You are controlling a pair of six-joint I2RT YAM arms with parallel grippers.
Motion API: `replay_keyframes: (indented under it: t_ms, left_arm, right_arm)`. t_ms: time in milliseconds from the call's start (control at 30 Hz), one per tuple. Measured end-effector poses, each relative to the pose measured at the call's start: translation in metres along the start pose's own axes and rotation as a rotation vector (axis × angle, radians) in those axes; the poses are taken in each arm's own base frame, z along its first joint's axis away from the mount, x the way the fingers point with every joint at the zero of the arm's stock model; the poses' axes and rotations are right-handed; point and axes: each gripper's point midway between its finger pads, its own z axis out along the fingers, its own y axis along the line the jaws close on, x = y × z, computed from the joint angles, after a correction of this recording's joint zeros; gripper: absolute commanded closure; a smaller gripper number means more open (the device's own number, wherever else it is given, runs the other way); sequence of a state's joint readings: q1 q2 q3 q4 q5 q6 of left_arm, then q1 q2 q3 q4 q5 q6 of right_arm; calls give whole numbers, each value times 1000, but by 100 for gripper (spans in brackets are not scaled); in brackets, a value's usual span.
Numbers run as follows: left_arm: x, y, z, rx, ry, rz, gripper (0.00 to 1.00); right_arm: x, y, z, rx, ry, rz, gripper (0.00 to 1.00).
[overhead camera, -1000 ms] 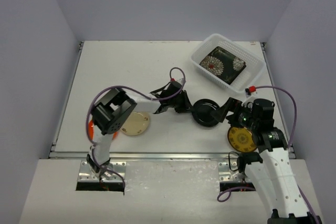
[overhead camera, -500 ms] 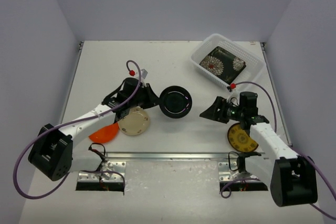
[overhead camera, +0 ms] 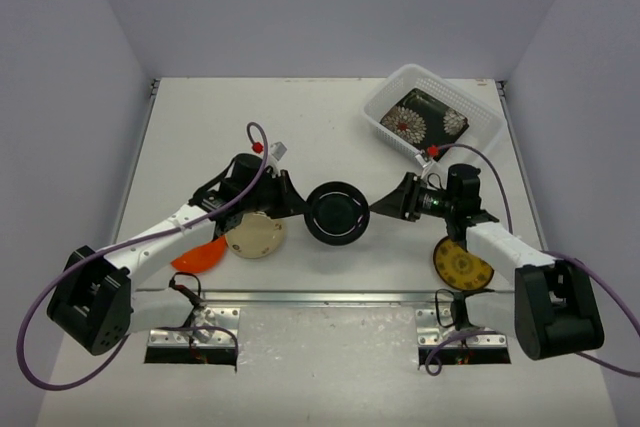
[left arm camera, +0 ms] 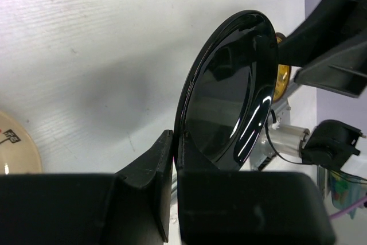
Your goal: Place the plates into the plastic bin on the countertop
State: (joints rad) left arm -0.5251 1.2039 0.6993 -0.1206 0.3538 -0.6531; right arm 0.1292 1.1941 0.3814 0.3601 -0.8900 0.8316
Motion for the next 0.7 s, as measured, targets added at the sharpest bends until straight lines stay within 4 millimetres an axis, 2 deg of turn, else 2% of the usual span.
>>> replay_keyframes:
  t_ms: [100,133,200,233,267,300,400,467,533,600,700]
  left_arm:
    - [3,-7,-1,36,17,-6,100]
    - [2,-10,-1,52,18,-6,100]
    - [2,-12,-1,63,17,-1,96]
    - [2,-12,-1,62,16,-1,49]
    - [1,-11,-2,58,9,-2,15]
    - [0,-10,-3,50,5,-2,3]
    - [-6,0,-8,-35,-29,-12,0]
    - [-17,11,-22,-147,-89,-5,0]
    - [-34,13,-46,-219,-183,21,0]
    - [-52,6,-78,-249,-287,61,0]
    - [-77,-19,-136,-224,-461,148,0]
  right_arm:
    - [3,1,15,5,47,-3,81]
    - [6,2,19,4,64,-12,97]
    - [10,4,28,12,93,-17,100]
    - [10,3,32,20,99,-21,100]
    - [10,1,34,30,102,-21,100]
    - [10,0,35,42,101,-18,100]
    - [7,-8,36,103,89,-4,100]
    - [-4,-17,34,183,64,23,100]
    - [-33,-25,29,257,-16,46,100]
    - [-75,-37,15,349,-150,100,100]
    - [-142,-68,-25,530,-445,236,100]
